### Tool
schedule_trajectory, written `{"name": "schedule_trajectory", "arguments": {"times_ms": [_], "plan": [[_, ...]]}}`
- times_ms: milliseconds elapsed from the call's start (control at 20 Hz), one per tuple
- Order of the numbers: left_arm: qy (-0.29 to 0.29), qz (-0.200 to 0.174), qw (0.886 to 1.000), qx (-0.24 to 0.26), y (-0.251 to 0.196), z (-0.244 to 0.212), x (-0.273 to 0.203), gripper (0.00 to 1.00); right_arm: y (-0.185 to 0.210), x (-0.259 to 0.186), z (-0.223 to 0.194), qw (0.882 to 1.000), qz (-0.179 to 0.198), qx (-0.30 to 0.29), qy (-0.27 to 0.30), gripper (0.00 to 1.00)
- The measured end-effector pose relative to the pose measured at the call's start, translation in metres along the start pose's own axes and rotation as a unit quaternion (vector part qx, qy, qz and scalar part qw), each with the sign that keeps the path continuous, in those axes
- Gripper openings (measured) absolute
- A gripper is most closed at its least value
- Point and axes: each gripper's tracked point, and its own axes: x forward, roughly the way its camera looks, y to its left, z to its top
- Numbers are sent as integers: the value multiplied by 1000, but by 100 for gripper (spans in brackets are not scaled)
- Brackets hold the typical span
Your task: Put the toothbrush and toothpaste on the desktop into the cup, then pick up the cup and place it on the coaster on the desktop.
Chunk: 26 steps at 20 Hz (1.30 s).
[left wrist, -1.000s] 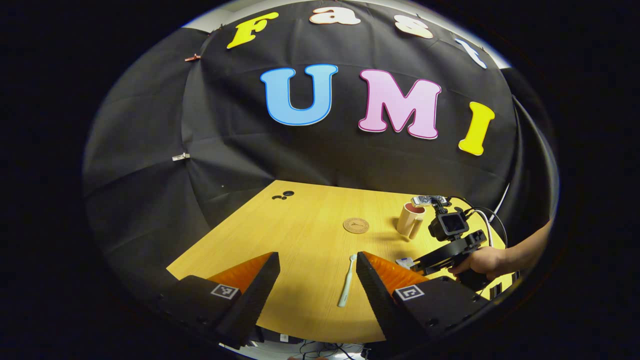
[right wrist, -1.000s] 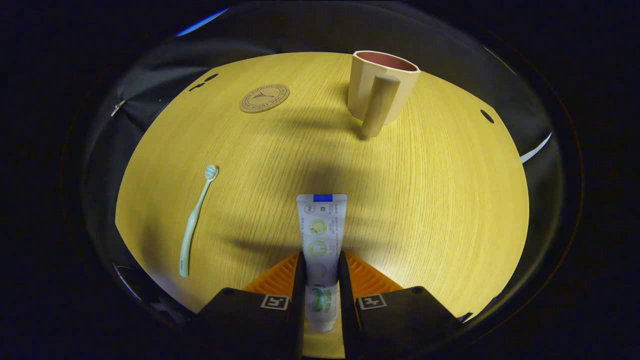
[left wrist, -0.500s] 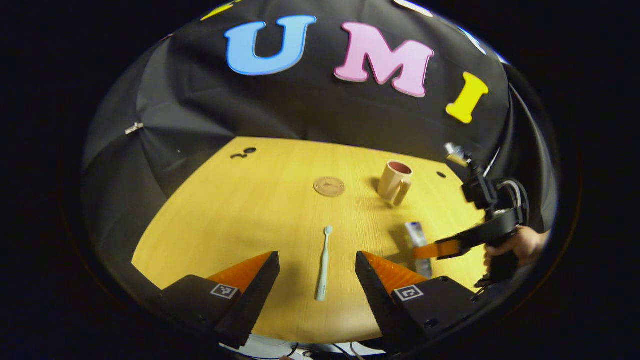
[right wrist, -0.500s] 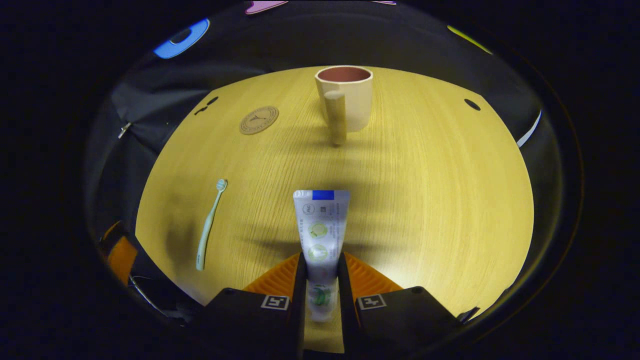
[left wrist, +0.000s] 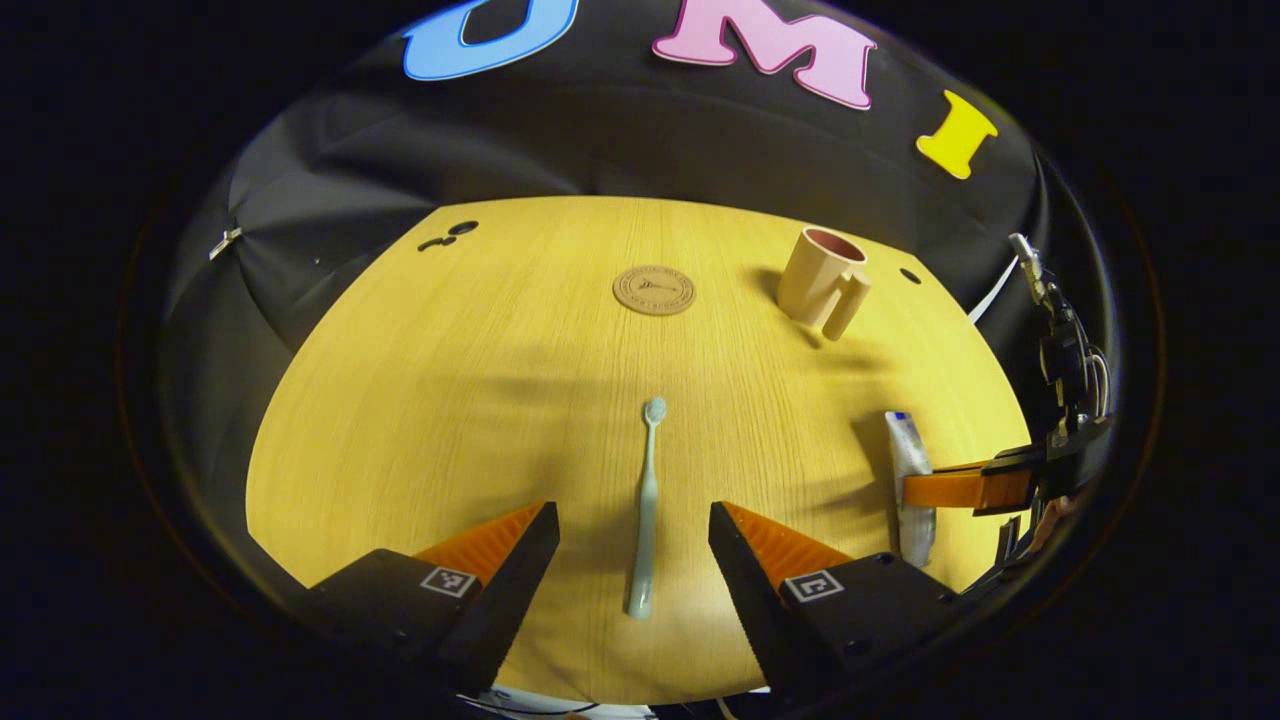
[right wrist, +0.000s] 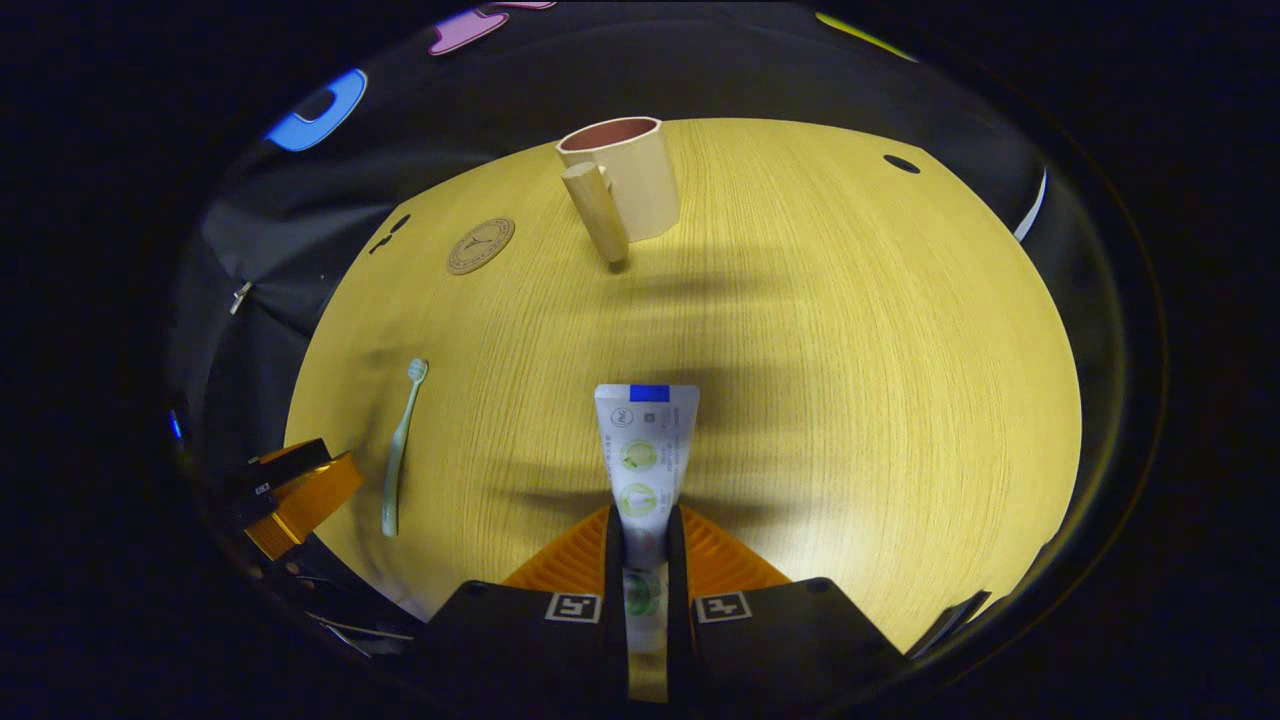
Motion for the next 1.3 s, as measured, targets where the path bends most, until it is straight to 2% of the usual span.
{"name": "schedule_trajectory", "arguments": {"times_ms": [400, 450, 500, 550, 600, 750, 850, 1050, 1300], "plan": [[88, 21, 996, 25, 6, -25, 37, 94, -4, -19, 2, 1000, 11, -6, -26, 19], [101, 14, 994, 25, 3, -27, 42, 91, -4, -25, 2, 999, 13, -5, -31, 19], [133, 23, 990, 28, 5, -34, 44, 88, -3, -29, 3, 999, 19, -2, -34, 19], [132, 12, 990, 38, 4, -30, 46, 83, -3, -32, 4, 999, 24, 2, -35, 19], [159, 15, 986, 49, 4, -34, 45, 80, -1, -34, 6, 999, 29, 7, -39, 19], [182, 3, 981, 63, 1, -30, 49, 29, 1, -40, 11, 998, 35, 3, -51, 19], [184, -1, 981, 67, 1, -29, 47, 15, 1, -46, 14, 998, 36, -3, -60, 19], [172, -12, 983, 64, 0, -27, 46, 7, 4, -64, 28, 996, 43, -3, -81, 19], [125, -16, 991, 31, 0, -19, 40, 7, 18, -87, 65, 990, 49, -30, -129, 19]]}}
